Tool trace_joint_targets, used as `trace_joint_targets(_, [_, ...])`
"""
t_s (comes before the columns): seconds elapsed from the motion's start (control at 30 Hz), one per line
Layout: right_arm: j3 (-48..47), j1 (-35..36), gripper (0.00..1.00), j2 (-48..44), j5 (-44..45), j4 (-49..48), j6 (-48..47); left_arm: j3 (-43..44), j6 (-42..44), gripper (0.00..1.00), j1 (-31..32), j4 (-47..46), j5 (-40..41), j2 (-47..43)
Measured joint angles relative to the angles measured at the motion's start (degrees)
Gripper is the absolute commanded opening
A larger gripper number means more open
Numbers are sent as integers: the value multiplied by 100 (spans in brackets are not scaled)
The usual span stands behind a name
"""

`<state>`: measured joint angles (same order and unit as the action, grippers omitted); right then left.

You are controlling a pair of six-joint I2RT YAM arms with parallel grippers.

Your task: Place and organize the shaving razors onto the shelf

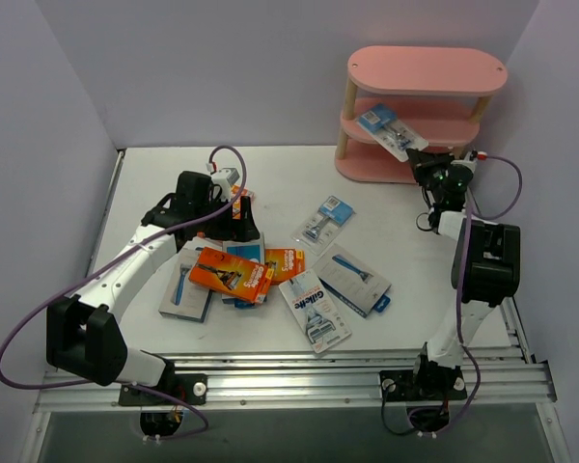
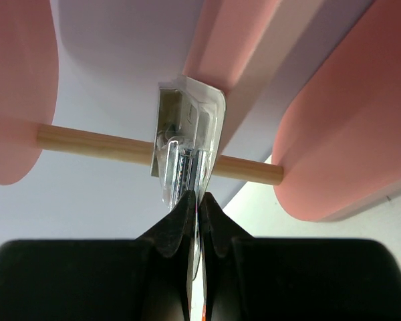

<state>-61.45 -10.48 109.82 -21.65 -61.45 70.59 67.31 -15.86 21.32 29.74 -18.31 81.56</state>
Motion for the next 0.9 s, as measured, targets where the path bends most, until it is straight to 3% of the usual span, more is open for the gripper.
trace_joint_targets(0.37, [330,-457,0,-236,260,-393,291,0,0,94,0,-2,0,0])
trace_joint_targets(0.9, [420,-525,0,-236,1290,-573,446,0,0,94,0,0,0,2])
